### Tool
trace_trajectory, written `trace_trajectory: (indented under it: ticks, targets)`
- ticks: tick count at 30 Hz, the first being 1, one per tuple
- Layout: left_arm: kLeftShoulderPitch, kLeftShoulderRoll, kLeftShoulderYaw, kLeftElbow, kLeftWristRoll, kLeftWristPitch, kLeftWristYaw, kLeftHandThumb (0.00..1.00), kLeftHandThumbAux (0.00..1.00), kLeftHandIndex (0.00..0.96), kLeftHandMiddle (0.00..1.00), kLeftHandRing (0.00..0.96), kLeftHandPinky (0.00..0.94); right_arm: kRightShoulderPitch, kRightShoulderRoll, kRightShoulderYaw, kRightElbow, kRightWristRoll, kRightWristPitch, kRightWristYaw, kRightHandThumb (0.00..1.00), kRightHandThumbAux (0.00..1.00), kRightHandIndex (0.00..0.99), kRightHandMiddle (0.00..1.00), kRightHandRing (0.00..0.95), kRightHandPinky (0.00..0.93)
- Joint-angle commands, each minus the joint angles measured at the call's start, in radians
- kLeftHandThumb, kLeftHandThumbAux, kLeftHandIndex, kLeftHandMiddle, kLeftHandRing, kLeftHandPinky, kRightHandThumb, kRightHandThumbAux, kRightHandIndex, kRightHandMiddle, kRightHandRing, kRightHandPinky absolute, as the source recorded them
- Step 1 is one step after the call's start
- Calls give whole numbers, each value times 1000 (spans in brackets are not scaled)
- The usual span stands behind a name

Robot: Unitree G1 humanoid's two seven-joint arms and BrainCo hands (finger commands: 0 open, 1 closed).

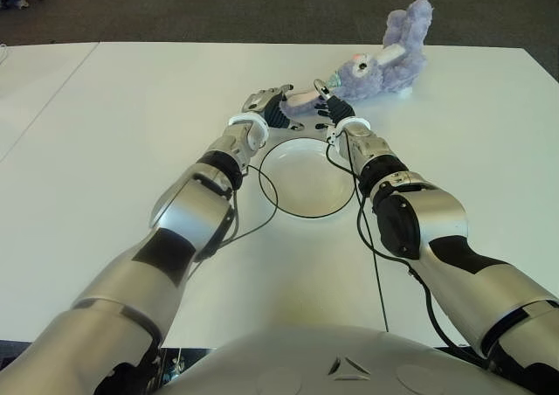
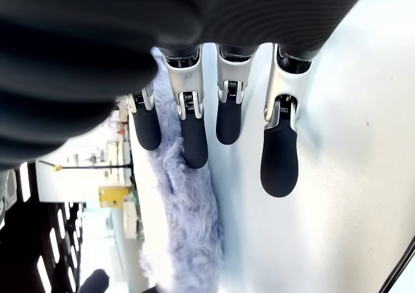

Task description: Put the doll into the plate.

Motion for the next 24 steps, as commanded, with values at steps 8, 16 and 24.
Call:
trace_trajectory:
  ticks: [8,16,24]
  targets:
    - [-97,-48,-9,11,0,90,-48,0,564,0,82,94,96,61,82,-15,31,20,38,-8,113,358,0,0,0,26]
    - [-114,-83,-35,13,19,99,-39,0,535,0,52,62,81,59,104,-31,30,31,47,-32,106,363,0,0,0,22]
    - [-69,-134,-76,18,41,99,-19,0,537,0,22,28,48,80,126,-62,18,57,31,-72,85,390,0,0,0,12]
